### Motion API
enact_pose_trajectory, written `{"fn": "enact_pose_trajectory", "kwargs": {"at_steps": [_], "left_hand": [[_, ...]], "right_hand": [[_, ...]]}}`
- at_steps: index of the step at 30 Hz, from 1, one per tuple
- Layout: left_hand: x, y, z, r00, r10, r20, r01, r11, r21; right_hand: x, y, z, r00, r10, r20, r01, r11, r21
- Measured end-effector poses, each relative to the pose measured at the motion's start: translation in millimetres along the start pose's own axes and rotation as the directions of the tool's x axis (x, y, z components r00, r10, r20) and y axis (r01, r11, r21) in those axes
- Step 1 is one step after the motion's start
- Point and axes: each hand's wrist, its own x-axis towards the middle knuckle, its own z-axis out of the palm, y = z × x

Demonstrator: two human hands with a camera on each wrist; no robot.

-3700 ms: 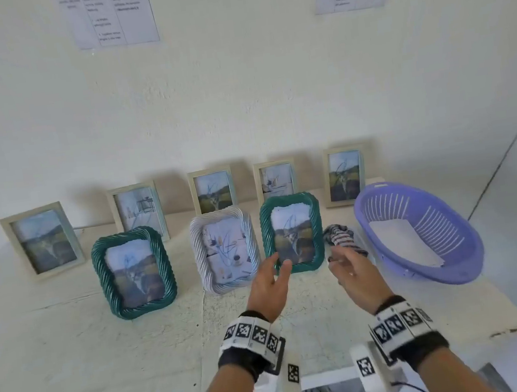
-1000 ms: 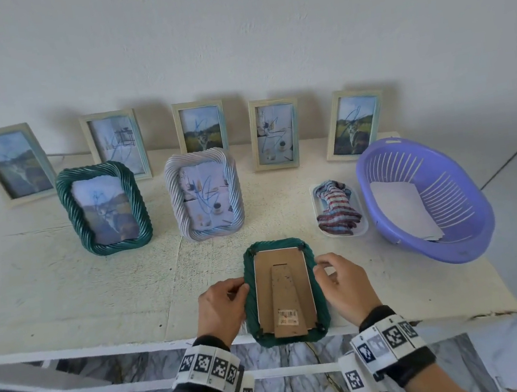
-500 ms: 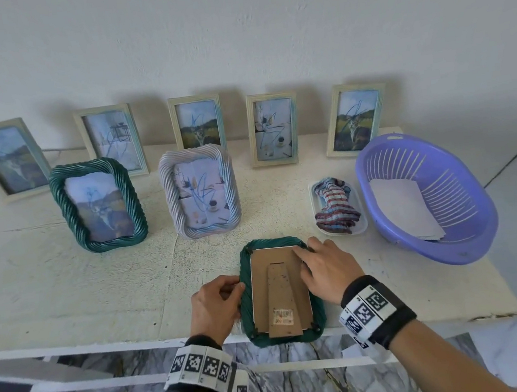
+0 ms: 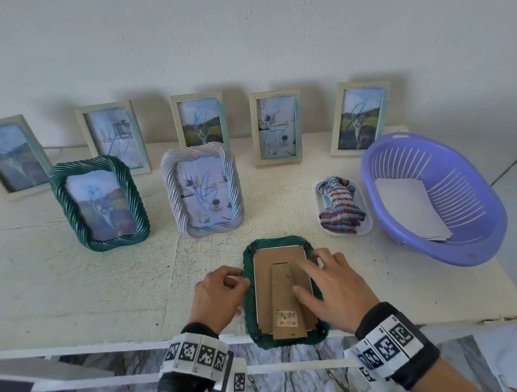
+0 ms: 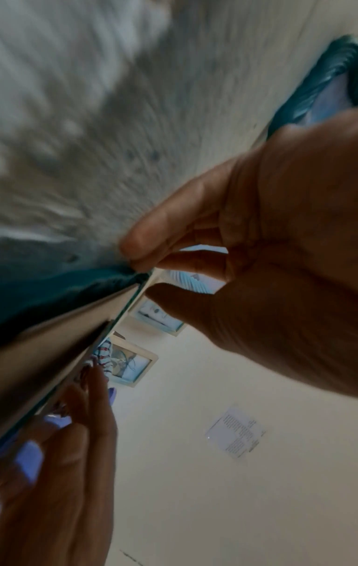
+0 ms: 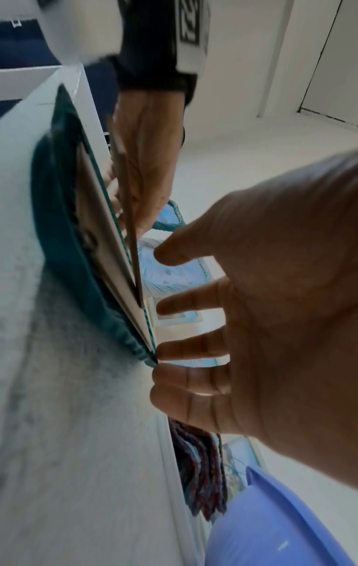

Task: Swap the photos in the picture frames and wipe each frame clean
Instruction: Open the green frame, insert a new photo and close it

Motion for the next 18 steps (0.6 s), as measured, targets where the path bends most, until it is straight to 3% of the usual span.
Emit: {"fn": "enact_pose_trajectory", "kwargs": {"at_steps": [5, 9, 18], "left_hand": [[30.2, 21.5, -3.9, 0.999, 0.033, -0.007, -0.030, 0.971, 0.238], [55.0, 36.8, -0.7, 0.999, -0.031, 0.045, 0.009, 0.905, 0.425], [70.9, 43.0, 1.4, 0.995, -0.017, 0.101, -0.039, 0.846, 0.532]], "right_hand": [[-6.4, -5.7, 10.7, 0.999, 0.007, 0.045, -0.007, 1.000, 0.000], [-8.9, -8.5, 16.2, 0.999, 0.017, 0.029, -0.016, 1.000, -0.006], [-10.4, -12.4, 17.3, 0.998, 0.052, 0.043, -0.051, 0.998, -0.022]]}}
